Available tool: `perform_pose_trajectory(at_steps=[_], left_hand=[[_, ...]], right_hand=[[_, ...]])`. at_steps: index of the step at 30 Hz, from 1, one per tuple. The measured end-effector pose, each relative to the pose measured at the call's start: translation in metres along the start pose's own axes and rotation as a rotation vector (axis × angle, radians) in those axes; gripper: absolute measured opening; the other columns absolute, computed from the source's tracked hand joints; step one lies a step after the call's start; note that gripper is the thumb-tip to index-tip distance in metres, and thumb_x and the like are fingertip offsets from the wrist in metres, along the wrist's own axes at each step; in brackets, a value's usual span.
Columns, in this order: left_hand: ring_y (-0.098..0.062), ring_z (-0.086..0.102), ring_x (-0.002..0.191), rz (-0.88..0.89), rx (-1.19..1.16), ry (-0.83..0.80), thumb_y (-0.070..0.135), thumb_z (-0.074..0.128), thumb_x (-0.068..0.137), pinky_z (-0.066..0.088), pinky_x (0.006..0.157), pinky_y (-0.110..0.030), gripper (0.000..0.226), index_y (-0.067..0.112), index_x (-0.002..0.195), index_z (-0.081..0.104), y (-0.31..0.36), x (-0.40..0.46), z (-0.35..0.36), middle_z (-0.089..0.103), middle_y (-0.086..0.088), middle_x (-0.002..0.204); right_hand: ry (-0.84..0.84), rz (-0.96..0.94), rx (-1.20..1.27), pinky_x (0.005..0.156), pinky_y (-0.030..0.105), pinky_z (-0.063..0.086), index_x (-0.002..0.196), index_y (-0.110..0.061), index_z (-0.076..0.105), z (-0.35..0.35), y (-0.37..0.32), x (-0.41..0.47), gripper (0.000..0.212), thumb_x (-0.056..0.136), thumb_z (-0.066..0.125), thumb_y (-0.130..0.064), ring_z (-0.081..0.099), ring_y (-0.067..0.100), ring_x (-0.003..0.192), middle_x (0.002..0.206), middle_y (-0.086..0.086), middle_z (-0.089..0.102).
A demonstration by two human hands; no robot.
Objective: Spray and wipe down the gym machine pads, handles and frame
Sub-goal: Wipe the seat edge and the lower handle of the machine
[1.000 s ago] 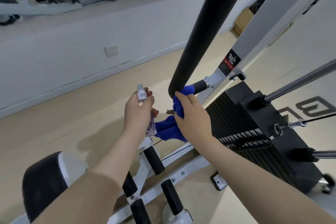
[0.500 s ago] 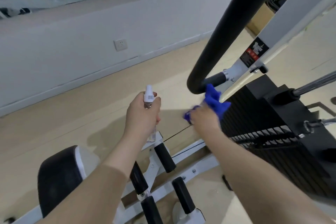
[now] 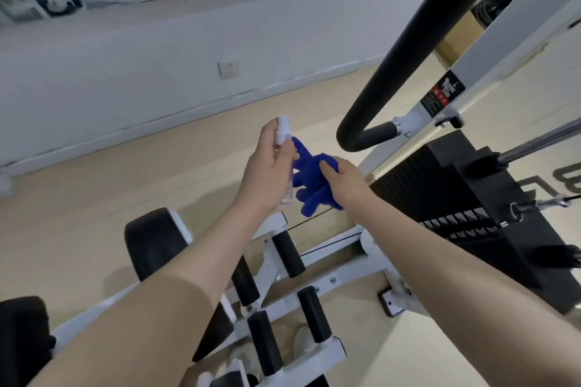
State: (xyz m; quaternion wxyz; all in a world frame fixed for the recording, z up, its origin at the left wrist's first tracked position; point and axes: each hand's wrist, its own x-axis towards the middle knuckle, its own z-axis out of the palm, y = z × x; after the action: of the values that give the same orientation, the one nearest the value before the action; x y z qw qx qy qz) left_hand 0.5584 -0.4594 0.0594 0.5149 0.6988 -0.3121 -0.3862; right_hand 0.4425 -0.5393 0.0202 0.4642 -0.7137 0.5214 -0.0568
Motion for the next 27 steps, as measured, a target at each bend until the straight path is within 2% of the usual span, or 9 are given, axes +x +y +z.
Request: perform_pose_trajectory(at_steps=[2,4,7,9,11,14,17,21,27], left_hand=[[-0.023,0.056,0.08,0.095,0.021,-0.001,0.024,0.039,0.099,0.049,0.07,-0.039,0.024,0.04,0.116,0.042,0.004,-0.015,-0.016,0.058,-0.01,0.086],[-0.029,0.06,0.082,0.161,0.046,0.001,0.024,0.043,0.098,0.052,0.073,-0.043,0.025,0.04,0.117,0.046,0.007,-0.03,-0.032,0.06,-0.007,0.086],[-0.009,0.062,0.068,0.22,0.072,0.036,0.016,0.047,0.096,0.053,0.061,-0.021,0.033,0.031,0.126,0.047,0.006,-0.053,-0.054,0.058,0.009,0.084],[-0.01,0.056,0.058,0.172,0.033,0.112,0.013,0.046,0.095,0.047,0.051,-0.014,0.036,0.028,0.128,0.046,0.004,-0.068,-0.065,0.056,0.002,0.081],[-0.019,0.052,0.055,0.123,0.034,0.197,0.015,0.044,0.096,0.049,0.049,-0.024,0.043,0.039,0.132,0.04,0.0,-0.096,-0.08,0.055,-0.001,0.076],[-0.03,0.051,0.058,0.101,0.177,0.224,0.023,0.04,0.098,0.051,0.063,-0.041,0.052,0.058,0.134,0.027,-0.015,-0.133,-0.104,0.049,-0.01,0.065],[-0.018,0.048,0.053,0.072,0.246,0.236,0.018,0.039,0.097,0.049,0.061,-0.036,0.049,0.05,0.133,0.035,-0.032,-0.17,-0.136,0.047,-0.006,0.06],[-0.021,0.045,0.051,-0.041,0.291,0.321,0.012,0.042,0.093,0.046,0.055,-0.041,0.048,0.048,0.124,0.04,-0.064,-0.238,-0.179,0.05,-0.022,0.062],[-0.023,0.059,0.064,-0.239,0.402,0.484,0.023,0.044,0.094,0.051,0.067,-0.036,0.042,0.036,0.133,0.037,-0.095,-0.308,-0.244,0.06,-0.009,0.069]], right_hand=[[0.083,-0.004,0.073,0.073,0.027,0.051,0.095,-0.019,0.051,0.006,-0.014,-0.009,0.01,0.099,0.043,-0.022,0.061,0.02,0.089,0.096,0.005,0.061],[0.114,-0.022,0.135,0.077,0.031,0.051,0.098,-0.018,0.054,0.008,-0.029,-0.023,0.015,0.099,0.042,-0.027,0.06,0.019,0.09,0.098,0.005,0.062],[0.051,-0.101,0.383,0.067,0.016,0.049,0.108,-0.019,0.056,0.008,-0.058,-0.056,0.02,0.1,0.039,-0.026,0.06,0.01,0.087,0.095,-0.001,0.064],[0.017,-0.155,0.468,0.064,0.011,0.048,0.102,-0.023,0.056,0.009,-0.078,-0.077,0.019,0.101,0.038,-0.025,0.06,0.002,0.08,0.09,-0.006,0.064],[-0.033,-0.183,0.478,0.066,0.015,0.05,0.094,-0.023,0.058,0.016,-0.1,-0.102,0.02,0.1,0.039,-0.023,0.061,0.004,0.076,0.085,-0.006,0.065],[-0.117,-0.189,0.414,0.073,0.026,0.048,0.099,-0.01,0.059,0.03,-0.129,-0.126,0.019,0.098,0.044,-0.022,0.058,0.015,0.081,0.09,0.003,0.063],[-0.188,-0.227,0.404,0.072,0.03,0.048,0.09,-0.011,0.057,0.059,-0.148,-0.143,0.016,0.096,0.047,-0.022,0.058,0.018,0.079,0.085,0.004,0.061],[-0.275,-0.233,0.374,0.064,0.026,0.046,0.084,-0.018,0.05,0.122,-0.155,-0.178,0.018,0.097,0.045,-0.029,0.055,0.013,0.07,0.077,-0.002,0.056],[-0.24,-0.283,0.265,0.07,0.024,0.044,0.11,-0.015,0.043,0.2,-0.161,-0.221,0.022,0.095,0.049,-0.03,0.056,0.014,0.083,0.09,-0.004,0.055]])
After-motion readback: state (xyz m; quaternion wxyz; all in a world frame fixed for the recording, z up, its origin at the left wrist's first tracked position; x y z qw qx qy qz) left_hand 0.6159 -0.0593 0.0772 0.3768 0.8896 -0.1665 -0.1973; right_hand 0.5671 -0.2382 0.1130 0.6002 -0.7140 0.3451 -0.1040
